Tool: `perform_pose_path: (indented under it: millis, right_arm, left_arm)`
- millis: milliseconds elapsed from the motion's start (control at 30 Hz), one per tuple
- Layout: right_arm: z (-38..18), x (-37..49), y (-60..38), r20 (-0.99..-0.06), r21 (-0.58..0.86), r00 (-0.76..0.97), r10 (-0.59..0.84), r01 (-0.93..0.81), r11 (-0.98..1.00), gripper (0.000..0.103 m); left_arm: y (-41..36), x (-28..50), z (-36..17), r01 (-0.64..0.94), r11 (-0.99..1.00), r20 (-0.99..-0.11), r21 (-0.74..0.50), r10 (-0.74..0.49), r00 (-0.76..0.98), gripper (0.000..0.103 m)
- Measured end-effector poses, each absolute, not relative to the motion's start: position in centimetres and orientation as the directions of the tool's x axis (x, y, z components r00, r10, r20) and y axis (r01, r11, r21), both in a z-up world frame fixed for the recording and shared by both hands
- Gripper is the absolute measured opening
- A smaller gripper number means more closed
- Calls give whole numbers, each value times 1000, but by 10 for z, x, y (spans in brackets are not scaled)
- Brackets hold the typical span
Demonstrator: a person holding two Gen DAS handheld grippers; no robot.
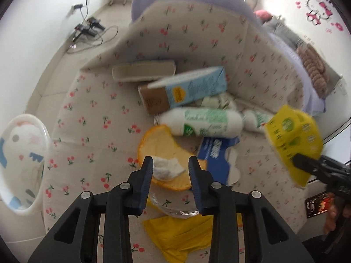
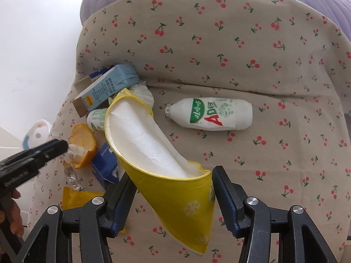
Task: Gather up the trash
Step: 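Grasp a white tissue with the left tool while the right tool holds the cup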
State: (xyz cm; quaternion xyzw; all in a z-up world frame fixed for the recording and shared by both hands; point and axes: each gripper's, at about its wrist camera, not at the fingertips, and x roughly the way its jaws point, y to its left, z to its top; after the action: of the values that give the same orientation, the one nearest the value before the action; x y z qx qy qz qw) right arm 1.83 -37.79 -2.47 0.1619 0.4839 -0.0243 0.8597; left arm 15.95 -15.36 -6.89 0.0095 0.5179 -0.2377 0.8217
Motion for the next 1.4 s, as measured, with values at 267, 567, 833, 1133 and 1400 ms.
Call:
perform_pose_path:
  millis: [267,567,833,1133,1400]
  right_arm:
    - [-28,19,-379,-844,260,523,119,205,943,61]
    - [-21,21,-373,-833,263,539,124,188,946,61]
    - [-7,28,-352,-816,270,560,142,152,951,61]
    - [-1,50,-309,-818,261,550,170,91,961,61]
    - [-3,68,-272,-823,253,535,190,48,966,62]
  left_arm:
    - [-151,167,-83,379,908,-881,-177,-318,351,29]
    - [-144,159,-63,420,888,-845,-186,-363,394,12]
    - [-118,155,-44,405,888,-816,-216,-393,425,12]
    - [-65,161,-34,337,916,-808,-217,-362,465,12]
    - [-19,162,-30,286,934,-806,-213,-333,490,12]
